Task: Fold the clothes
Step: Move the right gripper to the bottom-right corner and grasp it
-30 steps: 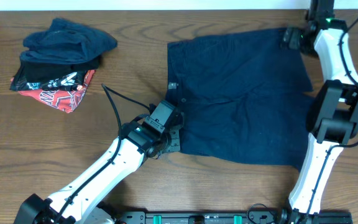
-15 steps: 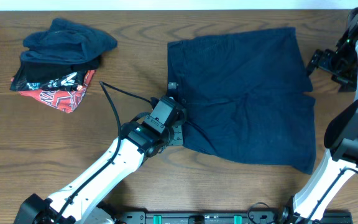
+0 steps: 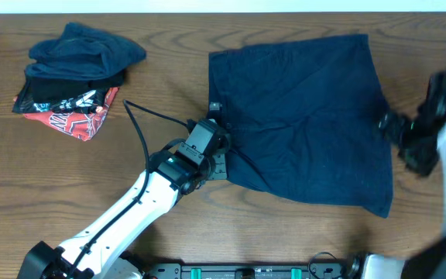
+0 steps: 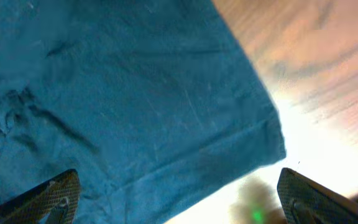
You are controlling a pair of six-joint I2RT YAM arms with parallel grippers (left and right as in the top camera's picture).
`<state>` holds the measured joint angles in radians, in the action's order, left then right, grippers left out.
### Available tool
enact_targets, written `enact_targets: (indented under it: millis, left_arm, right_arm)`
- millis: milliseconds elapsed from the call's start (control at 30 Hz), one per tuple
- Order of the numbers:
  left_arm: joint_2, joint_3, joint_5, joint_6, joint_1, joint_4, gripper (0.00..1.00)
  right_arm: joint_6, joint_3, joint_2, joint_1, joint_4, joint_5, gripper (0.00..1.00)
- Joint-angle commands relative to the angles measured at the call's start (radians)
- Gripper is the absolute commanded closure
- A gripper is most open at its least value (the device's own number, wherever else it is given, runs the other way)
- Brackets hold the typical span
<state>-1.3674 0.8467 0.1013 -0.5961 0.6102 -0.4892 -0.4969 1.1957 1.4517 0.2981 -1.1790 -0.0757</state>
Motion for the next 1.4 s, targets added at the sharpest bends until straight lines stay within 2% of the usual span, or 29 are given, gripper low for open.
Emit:
enact_targets:
  millis: [0,133,233,467,633,900,1133,1367]
  left_arm:
    - [-0.002,0.006,-0.017,0.02,-0.024,0.002,0.94]
    - [-0.002,0.006,-0.016,0.02,-0.036,0.01,0.94]
    - [-0.002,0.006,-0.01,0.019,-0.037,0.028,0.94]
    - [-0.002,0.006,0.033,0.019,-0.037,0.056,0.94]
    - [-0.002,0.006,0.048,0.019,-0.037,0.053,0.94]
    - [-0.002,0.006,0.048,0.019,-0.037,0.053,0.94]
    - [-0.002,0.006,0.048,0.019,-0.037,0.054,0.94]
    - [-0.002,0.006,0.048,0.02,-0.037,0.053,0.94]
  right_arm:
    - [-0.174,-0.229,-0.196,0.01,0.068,-0.034,0.03]
    - [-0.323,-0.462,-0.413,0.009,0.121,-0.038,0.11]
    - [-0.33,-0.587,-0.522,0.009,0.169,-0.056,0.1]
    - [-0.357,-0.744,-0.575,0.009,0.17,-0.095,0.08]
    - [-0.431,-0.774,-0.575,0.01,0.188,0.004,0.08]
    - [-0.48,-0.774,-0.575,0.01,0.294,0.142,0.1]
    - [-0.526,-0.778,-0.542,0.01,0.309,0.241,0.11]
    - [-0.558,-0.801,-0.472,0.01,0.423,0.249,0.17]
